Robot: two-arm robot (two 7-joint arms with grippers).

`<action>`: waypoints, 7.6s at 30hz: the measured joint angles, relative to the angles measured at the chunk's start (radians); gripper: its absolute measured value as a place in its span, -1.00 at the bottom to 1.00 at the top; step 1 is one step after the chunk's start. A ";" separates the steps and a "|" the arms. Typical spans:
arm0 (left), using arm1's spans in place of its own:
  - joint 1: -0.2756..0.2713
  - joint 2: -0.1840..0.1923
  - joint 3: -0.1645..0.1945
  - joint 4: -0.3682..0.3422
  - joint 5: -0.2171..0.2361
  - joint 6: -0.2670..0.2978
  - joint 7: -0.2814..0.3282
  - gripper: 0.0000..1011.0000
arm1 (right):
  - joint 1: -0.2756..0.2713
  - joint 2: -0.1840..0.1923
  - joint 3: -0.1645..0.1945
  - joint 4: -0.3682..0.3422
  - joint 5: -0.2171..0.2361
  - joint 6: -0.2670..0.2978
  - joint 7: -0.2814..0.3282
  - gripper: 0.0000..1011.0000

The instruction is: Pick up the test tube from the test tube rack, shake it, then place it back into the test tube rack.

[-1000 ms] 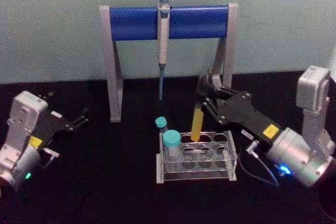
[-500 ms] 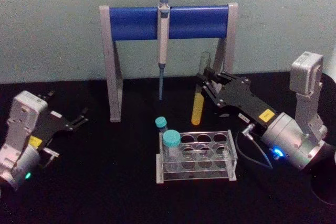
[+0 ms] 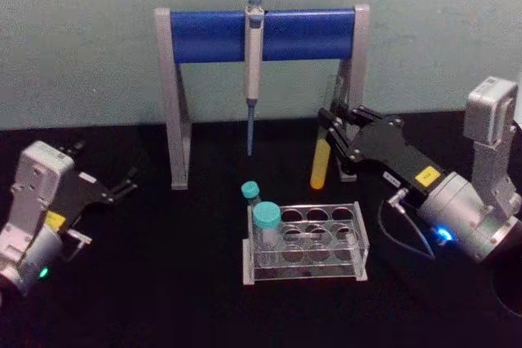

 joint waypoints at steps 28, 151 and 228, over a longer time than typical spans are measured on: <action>0.000 0.000 0.000 0.000 0.000 0.000 0.000 0.98 | -0.187 0.075 0.043 -0.171 0.026 0.045 0.008 -0.55; 0.000 0.000 0.000 0.000 0.000 0.000 0.000 0.98 | -0.003 0.007 -0.012 -0.008 0.000 0.010 0.007 -0.55; 0.000 0.000 0.000 0.000 0.000 0.000 0.000 0.98 | -0.053 0.093 -0.065 -0.018 0.126 -0.043 0.163 -0.55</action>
